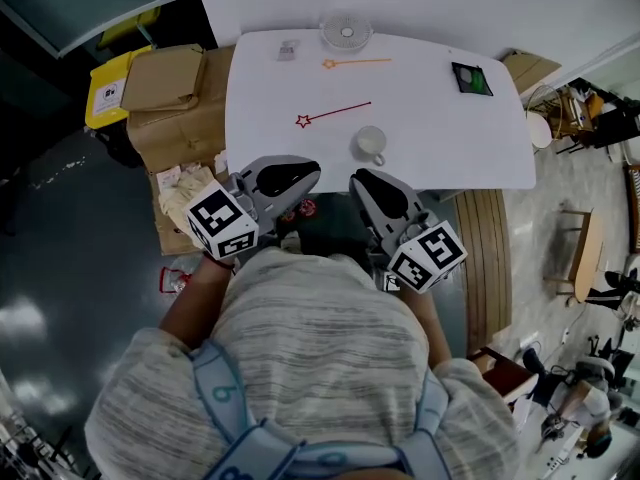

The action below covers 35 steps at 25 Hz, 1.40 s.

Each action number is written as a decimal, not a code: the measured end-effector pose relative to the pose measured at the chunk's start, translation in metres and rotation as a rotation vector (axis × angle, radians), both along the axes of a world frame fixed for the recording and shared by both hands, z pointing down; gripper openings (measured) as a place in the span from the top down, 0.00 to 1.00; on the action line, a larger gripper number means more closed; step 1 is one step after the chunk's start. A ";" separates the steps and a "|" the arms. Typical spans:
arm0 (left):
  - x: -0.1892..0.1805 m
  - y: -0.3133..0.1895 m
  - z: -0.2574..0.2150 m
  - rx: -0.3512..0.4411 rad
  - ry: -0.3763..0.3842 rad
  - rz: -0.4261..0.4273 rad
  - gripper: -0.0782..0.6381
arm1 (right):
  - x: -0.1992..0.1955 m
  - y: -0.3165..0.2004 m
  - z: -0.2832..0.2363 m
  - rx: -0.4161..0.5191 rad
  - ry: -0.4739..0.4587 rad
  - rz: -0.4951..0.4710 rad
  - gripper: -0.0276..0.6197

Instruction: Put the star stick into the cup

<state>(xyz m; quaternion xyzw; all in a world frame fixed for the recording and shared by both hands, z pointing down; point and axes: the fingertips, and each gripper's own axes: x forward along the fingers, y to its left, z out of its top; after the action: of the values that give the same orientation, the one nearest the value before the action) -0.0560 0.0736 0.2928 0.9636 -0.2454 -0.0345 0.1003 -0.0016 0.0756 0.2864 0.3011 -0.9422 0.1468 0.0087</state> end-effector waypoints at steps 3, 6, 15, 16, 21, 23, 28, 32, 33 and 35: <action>-0.013 -0.015 0.005 -0.006 0.004 -0.007 0.87 | -0.011 -0.014 0.005 0.000 0.035 -0.007 0.94; -0.020 -0.027 0.011 -0.020 0.013 -0.020 0.87 | -0.013 -0.031 0.008 0.022 0.102 -0.033 0.94; -0.018 -0.079 0.022 -0.051 -0.005 -0.062 0.87 | -0.016 -0.098 0.012 0.090 0.282 -0.231 0.88; -0.017 -0.087 0.022 -0.055 -0.005 -0.069 0.87 | -0.018 -0.106 0.012 0.093 0.295 -0.254 0.86; -0.013 -0.122 0.025 -0.067 -0.016 -0.090 0.87 | -0.022 -0.144 0.018 0.098 0.349 -0.337 0.83; -0.012 -0.133 0.028 -0.076 -0.015 -0.100 0.87 | -0.023 -0.158 0.024 0.102 0.379 -0.369 0.82; -0.012 -0.151 0.040 -0.105 -0.022 -0.128 0.87 | -0.024 -0.187 0.048 0.108 0.484 -0.456 0.79; -0.012 -0.161 0.053 -0.134 -0.033 -0.145 0.87 | -0.027 -0.203 0.072 0.119 0.567 -0.536 0.78; -0.012 -0.163 0.057 -0.140 -0.039 -0.151 0.87 | -0.029 -0.206 0.077 0.123 0.585 -0.559 0.78; -0.014 -0.166 0.064 -0.153 -0.049 -0.163 0.87 | -0.033 -0.209 0.088 0.133 0.620 -0.608 0.78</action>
<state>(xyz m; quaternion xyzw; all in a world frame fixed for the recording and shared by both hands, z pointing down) -0.0702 -0.0925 0.3564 0.9306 -0.3271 -0.0004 0.1644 -0.0345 -0.1338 0.3746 0.0398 -0.9482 -0.0209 0.3146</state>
